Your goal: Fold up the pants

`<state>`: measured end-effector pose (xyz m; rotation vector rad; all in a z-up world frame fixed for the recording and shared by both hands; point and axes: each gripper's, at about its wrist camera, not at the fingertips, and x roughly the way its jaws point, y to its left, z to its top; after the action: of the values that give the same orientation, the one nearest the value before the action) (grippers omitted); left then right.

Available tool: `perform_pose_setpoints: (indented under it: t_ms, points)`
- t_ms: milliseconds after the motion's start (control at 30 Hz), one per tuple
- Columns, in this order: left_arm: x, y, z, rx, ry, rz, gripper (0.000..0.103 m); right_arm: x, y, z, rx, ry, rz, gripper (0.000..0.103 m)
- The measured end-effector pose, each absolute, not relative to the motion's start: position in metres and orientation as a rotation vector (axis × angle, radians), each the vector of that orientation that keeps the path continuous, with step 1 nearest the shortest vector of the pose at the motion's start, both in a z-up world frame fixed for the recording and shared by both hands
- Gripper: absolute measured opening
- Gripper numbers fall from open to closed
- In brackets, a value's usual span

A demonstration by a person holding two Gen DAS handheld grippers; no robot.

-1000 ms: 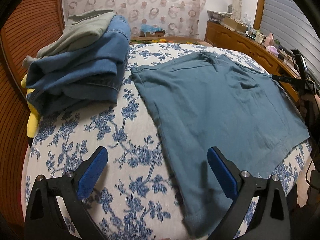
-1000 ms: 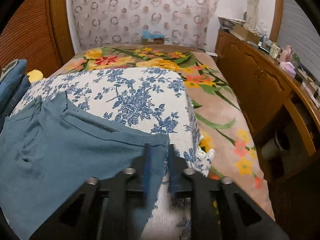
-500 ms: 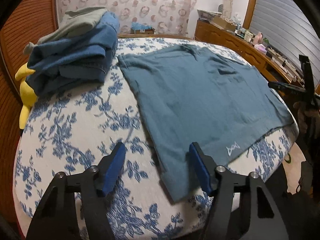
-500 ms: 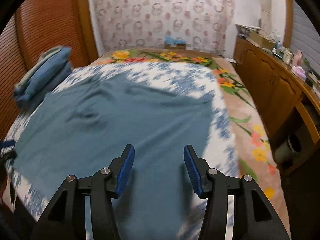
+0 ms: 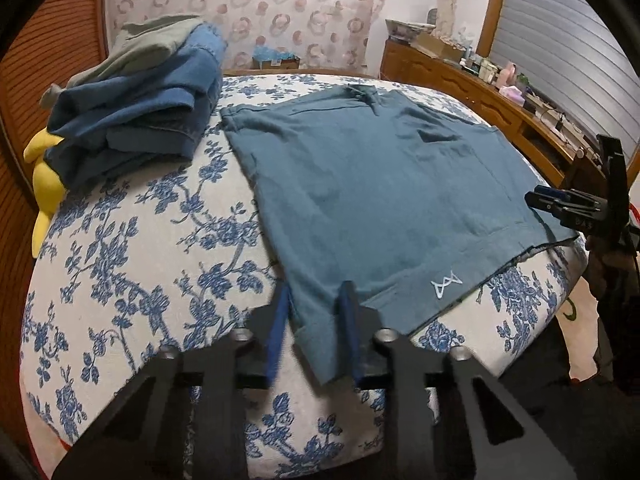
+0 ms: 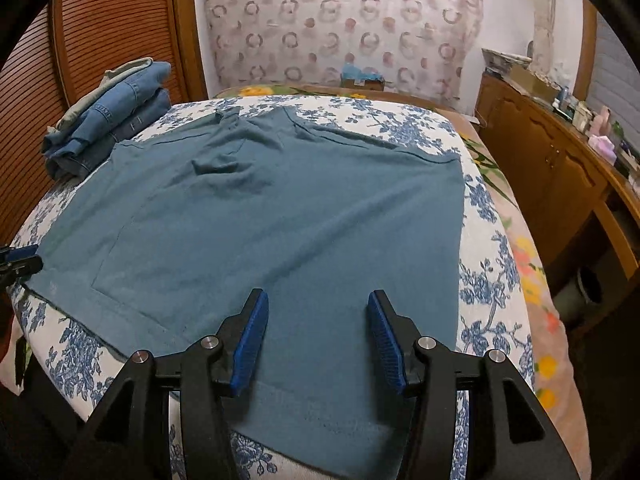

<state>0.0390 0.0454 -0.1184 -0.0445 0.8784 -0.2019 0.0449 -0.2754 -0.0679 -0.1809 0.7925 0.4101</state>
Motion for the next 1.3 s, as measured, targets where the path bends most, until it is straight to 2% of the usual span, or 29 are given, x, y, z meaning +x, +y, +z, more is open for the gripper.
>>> perform_pose_setpoints:
  t_ms: [67,567,700,733,1100,1200,1233,1267,1300]
  points:
    - [0.041,0.042,-0.118,-0.044,0.876,-0.205,0.008,0.041,-0.277,-0.068,-0.168,0.790,0.411,0.054]
    - [0.083,-0.039,-0.047,0.056,0.730,-0.415,0.007,0.015,-0.288,-0.058,-0.096,0.731,0.399,0.054]
    - [0.103,-0.066,-0.036,0.074,0.717,-0.484,0.006,0.012,-0.294,-0.057,-0.088,0.726,0.388,0.054]
    - [0.107,-0.074,-0.033,0.079,0.714,-0.501,0.000,0.011,-0.296,-0.055,-0.087,0.724,0.383,0.054]
    - [0.115,-0.096,-0.017,0.114,0.699,-0.506,0.002,0.007,-0.295,-0.050,-0.076,0.706,0.397,0.054]
    - [0.118,-0.087,-0.024,0.133,0.715,-0.454,0.027,0.008,-0.287,-0.054,-0.076,0.707,0.429,0.054]
    - [0.119,-0.083,-0.026,0.133,0.723,-0.442,0.046,0.009,-0.282,-0.056,-0.077,0.710,0.442,0.054]
    - [0.119,-0.079,-0.030,0.132,0.721,-0.427,0.057,0.010,-0.277,-0.057,-0.077,0.711,0.454,0.054]
    - [0.118,-0.074,-0.032,0.130,0.715,-0.413,0.061,0.010,-0.270,-0.059,-0.078,0.710,0.471,0.054]
